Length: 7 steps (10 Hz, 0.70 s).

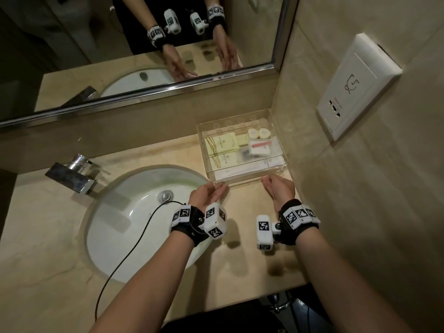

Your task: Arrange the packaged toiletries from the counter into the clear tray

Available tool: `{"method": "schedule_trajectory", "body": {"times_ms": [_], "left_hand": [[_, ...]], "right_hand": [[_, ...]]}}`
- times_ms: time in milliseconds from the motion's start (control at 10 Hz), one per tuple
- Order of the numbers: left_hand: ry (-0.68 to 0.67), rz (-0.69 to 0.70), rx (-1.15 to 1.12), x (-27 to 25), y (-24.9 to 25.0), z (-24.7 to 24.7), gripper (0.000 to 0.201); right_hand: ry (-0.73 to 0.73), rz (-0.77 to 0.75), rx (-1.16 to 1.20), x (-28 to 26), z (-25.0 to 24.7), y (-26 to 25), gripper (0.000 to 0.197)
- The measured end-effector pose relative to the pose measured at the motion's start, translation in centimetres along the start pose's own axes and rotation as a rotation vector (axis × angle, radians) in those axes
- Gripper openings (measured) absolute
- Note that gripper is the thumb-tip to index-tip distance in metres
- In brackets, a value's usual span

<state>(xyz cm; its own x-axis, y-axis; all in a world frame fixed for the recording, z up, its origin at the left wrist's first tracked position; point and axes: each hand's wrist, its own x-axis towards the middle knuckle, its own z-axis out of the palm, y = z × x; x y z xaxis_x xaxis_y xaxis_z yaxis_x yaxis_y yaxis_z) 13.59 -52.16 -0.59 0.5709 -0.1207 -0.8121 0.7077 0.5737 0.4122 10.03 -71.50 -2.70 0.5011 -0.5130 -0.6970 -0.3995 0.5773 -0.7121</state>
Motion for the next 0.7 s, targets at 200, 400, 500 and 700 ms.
{"method": "schedule_trajectory", "body": {"times_ms": [200,400,500,700], "left_hand": [[0.013,0.024,-0.086,0.3,0.2,0.3,0.030],[-0.091,-0.068,-0.144,-0.9,1.2,2.5,0.036],[-0.055,-0.059,-0.052,-0.9,1.3,2.1,0.036],[0.114,0.149,0.265,-0.8,2.1,0.1,0.017]], "right_hand": [[-0.045,0.031,0.125,-0.5,0.4,-0.7,0.034],[-0.127,0.041,0.134,-0.4,2.0,-2.7,0.038],[-0.174,0.048,0.093,-0.3,1.6,-2.7,0.039],[-0.112,0.013,-0.130,-1.5,1.2,-2.2,0.026]]}}
